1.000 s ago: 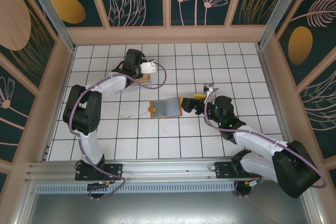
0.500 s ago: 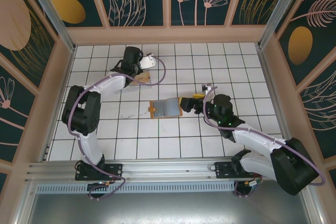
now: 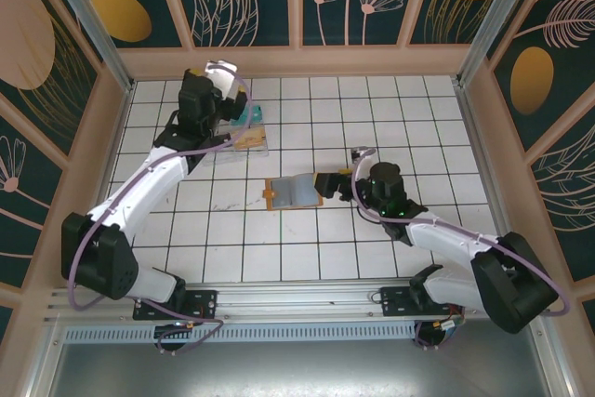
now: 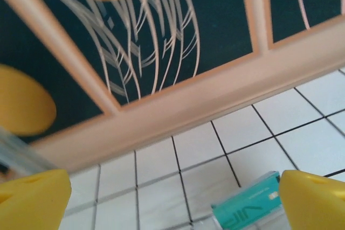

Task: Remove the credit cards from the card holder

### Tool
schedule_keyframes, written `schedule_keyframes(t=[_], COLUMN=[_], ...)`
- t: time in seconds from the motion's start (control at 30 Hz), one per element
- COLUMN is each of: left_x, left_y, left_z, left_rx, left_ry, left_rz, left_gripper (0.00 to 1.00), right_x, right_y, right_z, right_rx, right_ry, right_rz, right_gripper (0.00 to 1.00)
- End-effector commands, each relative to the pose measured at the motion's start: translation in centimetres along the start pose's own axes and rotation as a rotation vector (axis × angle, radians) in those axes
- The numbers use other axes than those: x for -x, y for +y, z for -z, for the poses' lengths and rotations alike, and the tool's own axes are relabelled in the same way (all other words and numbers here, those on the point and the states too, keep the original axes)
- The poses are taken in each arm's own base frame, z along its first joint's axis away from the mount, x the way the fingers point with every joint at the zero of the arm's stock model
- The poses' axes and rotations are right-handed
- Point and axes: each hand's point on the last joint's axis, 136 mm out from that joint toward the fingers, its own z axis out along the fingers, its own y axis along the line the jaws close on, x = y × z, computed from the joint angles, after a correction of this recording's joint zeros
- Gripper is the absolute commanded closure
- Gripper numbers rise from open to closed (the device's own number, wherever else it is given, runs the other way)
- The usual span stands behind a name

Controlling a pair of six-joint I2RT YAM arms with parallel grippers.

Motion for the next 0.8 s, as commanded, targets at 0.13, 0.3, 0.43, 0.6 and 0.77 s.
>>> schedule_keyframes(t=[0.13,0.3,0.43,0.6,0.77], left_x=[-6.3,-10.1,-13.9,-16.7,-18.9], left_y=[-3.8,-6.0,-7.5,-11.5,-14.9], left_z=[4.4,7.0,7.9,9.0,9.3], left_rx=[-0.222,-0.328,-0.350,-0.405,-0.451], left_ry=[0.184,0.218,0.299,0.382,0.447], left_rz=[0.513,0.765,0.886,0.916,0.927], left_gripper=[0.04,0.33,0.46,0.52,0.53], right_x=[-1.4,-3.8,-5.8,-7.1,-8.0], right_y=[-0.4,-1.9,-3.1,-4.1,-4.9], right_z=[-2.5,-4.8,-6.2,-7.1,-7.6], right_rx=[-0.035,-0.086,-0.143,-0.181,-0.215], right_ry=[0.080,0.185,0.256,0.302,0.333], right_rz=[0.029,0.012,0.000,-0.006,-0.012], right_gripper=[0.15,0.51,0.60,0.76,0.78])
